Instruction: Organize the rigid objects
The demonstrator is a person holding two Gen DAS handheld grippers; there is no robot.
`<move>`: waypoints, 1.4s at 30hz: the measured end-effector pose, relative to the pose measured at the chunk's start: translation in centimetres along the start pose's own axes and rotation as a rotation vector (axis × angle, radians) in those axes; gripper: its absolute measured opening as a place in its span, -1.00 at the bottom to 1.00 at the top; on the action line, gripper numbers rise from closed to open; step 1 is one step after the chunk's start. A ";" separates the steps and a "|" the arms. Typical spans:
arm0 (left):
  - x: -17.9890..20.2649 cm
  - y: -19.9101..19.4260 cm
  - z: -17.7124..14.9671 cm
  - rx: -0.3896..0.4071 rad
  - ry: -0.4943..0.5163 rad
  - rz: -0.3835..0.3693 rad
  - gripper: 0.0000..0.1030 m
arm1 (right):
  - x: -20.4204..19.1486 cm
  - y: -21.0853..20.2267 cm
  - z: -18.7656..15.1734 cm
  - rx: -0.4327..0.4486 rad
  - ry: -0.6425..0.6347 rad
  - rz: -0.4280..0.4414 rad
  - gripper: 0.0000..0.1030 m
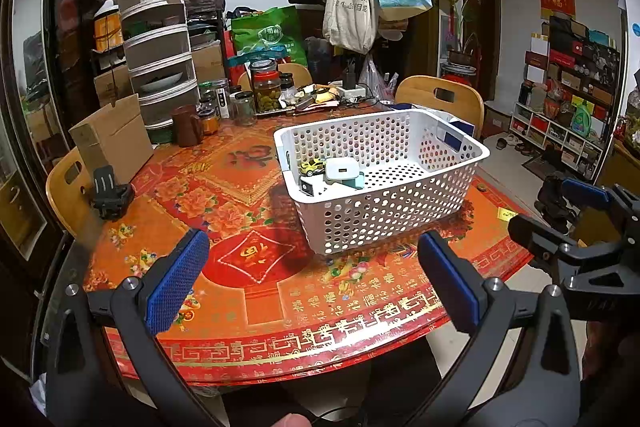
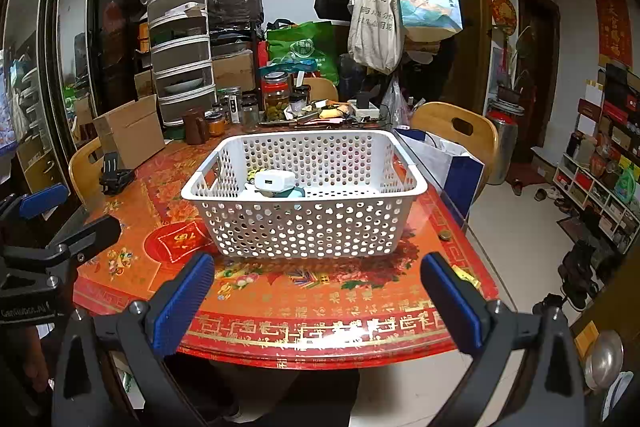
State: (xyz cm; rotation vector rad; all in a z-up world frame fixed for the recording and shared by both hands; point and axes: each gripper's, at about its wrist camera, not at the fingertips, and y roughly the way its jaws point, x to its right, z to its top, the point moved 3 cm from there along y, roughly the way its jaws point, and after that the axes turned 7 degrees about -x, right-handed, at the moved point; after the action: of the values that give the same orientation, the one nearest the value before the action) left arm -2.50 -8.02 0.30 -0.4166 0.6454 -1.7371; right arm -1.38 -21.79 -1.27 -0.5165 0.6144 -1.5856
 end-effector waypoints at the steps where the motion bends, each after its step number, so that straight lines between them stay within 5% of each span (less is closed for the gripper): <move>1: 0.0 0.1 0.0 -0.001 -0.002 0.001 1.00 | 0.1 0.0 0.0 0.000 0.000 0.000 0.99; 42: 0.5 0.7 0.0 -0.011 -0.003 0.002 1.00 | -1.2 -0.2 0.0 0.011 -0.024 0.011 0.99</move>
State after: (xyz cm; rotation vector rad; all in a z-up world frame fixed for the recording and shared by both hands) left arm -2.11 -8.62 -0.10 -0.4259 0.6534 -1.7316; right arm -1.42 -20.55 -1.06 -0.5224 0.5897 -1.5692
